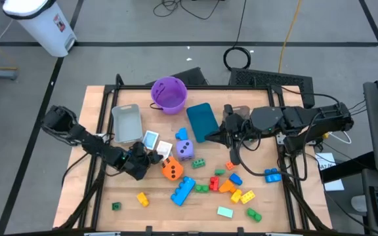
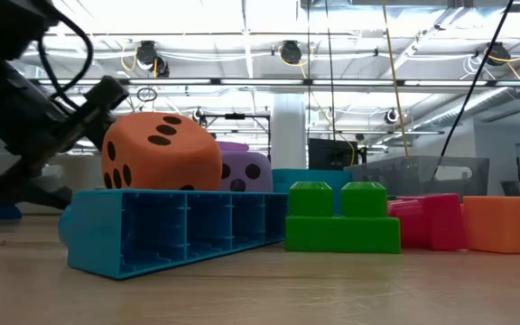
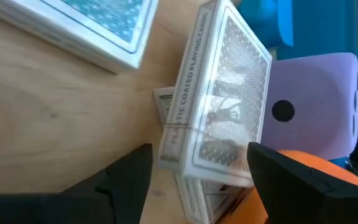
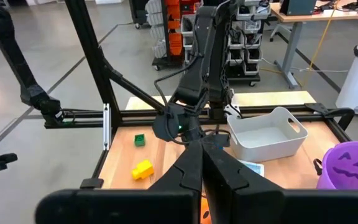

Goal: Pick & Place Toys
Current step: Put the brown deck of cards into the black bin

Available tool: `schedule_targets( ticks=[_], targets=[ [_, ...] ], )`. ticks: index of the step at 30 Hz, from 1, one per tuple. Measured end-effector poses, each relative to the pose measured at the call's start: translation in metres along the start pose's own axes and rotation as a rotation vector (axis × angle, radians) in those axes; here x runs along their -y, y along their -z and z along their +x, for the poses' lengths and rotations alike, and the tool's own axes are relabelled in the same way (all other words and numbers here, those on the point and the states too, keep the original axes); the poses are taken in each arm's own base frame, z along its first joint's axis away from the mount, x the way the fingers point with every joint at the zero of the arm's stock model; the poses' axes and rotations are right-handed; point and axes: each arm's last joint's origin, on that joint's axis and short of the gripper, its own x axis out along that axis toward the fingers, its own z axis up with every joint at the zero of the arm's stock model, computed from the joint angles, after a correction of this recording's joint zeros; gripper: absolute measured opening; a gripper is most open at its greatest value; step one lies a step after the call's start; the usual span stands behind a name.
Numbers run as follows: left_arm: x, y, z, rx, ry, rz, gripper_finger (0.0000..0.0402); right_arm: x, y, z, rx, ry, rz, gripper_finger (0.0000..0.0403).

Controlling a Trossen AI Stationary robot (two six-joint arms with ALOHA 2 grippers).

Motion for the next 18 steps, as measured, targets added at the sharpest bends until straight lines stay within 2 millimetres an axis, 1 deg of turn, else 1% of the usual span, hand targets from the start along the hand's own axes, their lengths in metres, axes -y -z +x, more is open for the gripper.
schedule_targets(
  ticks=[5,9,18],
  targets=[
    [0.001,-0.003,0.01,0.025,0.004,-0.032,0.0254,0.0,0.0,0.0,0.0,0.0,0.0,0.0004],
    [0.004,-0.006,0.014,0.036,0.014,-0.035,0.0238,0.0,0.0,0.0,0.0,0.0,0.0,0.0004],
    [0.006,-0.008,0.015,0.052,0.029,-0.005,0.017,0.0,0.001,0.0,-0.01,0.001,-0.002,0.0004]
  ],
)
